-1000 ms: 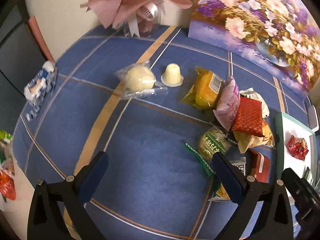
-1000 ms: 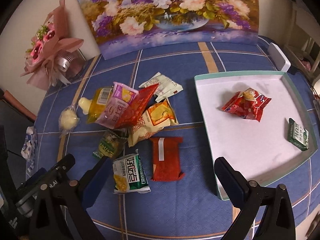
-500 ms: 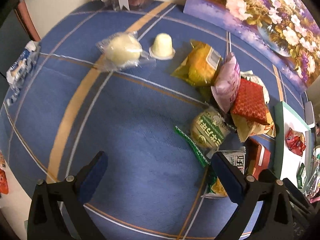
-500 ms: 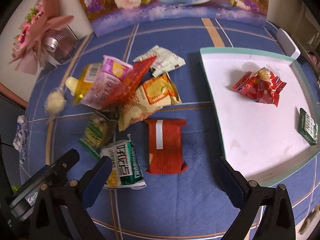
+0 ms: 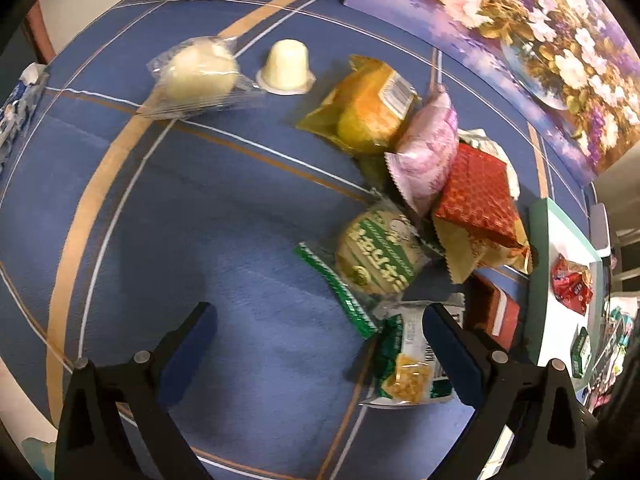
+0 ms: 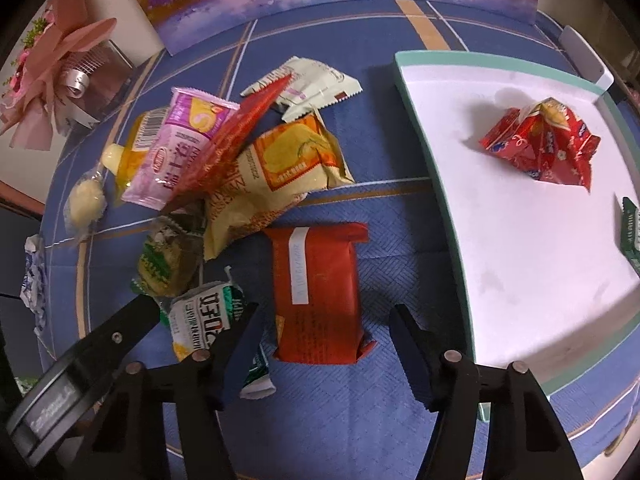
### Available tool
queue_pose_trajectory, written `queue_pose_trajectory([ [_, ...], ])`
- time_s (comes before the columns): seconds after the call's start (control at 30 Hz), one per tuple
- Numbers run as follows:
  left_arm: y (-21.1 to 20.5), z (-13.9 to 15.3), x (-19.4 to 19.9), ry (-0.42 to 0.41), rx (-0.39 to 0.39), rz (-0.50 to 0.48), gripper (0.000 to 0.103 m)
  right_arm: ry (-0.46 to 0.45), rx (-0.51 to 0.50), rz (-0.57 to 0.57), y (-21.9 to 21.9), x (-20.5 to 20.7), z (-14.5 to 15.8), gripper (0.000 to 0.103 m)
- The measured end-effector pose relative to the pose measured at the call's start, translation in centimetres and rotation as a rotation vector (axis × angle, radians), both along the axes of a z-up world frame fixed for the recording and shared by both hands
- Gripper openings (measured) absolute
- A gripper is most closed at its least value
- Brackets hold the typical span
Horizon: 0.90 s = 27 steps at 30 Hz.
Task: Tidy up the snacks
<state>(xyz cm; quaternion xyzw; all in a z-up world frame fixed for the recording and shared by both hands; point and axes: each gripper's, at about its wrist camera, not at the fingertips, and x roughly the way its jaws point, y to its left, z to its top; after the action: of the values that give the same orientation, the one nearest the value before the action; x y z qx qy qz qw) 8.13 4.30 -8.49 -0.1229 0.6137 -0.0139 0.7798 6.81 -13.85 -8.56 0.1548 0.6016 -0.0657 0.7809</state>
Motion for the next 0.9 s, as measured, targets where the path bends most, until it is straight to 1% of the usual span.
queue_pose_trajectory([
  [0.07, -0.4, -0.1, 0.1, 0.002, -0.004, -0.011, 0.102, 0.012, -0.004, 0.002, -0.1, 0.2, -0.5, 0.059],
  [0.23, -1.3, -0.1, 0.2, 0.009, -0.032, -0.033, 0.102, 0.007, -0.025, 0.019, 0.0, 0.1, -0.7, 0.058],
  [0.37, -2.0, -0.5, 0.0, 0.024, -0.039, -0.047, 0.102, 0.006, -0.058, 0.039, 0.5, -0.2, -0.8, 0.052],
  [0.53, -2.8, -0.8, -0.6, 0.040, -0.056, -0.062, 0.102, -0.004, -0.057, 0.043, 0.4, -1.3, -0.6, 0.046],
  [0.7, -3.8, -1.3, -0.5, 0.056, -0.056, -0.083, 0.102, 0.002, -0.067, 0.059, 0.2, -2.6, -0.6, 0.046],
  [0.8, -4.7, -1.8, -0.4, 0.071, -0.043, -0.092, 0.101, 0.008, -0.085, 0.074, 0.6, -3.4, -0.8, 0.046],
  [0.9, -6.4, -2.3, 0.3, 0.072, -0.003, -0.107, 0.099, 0.013, -0.097, 0.082, 0.8, -4.0, -0.9, 0.046],
])
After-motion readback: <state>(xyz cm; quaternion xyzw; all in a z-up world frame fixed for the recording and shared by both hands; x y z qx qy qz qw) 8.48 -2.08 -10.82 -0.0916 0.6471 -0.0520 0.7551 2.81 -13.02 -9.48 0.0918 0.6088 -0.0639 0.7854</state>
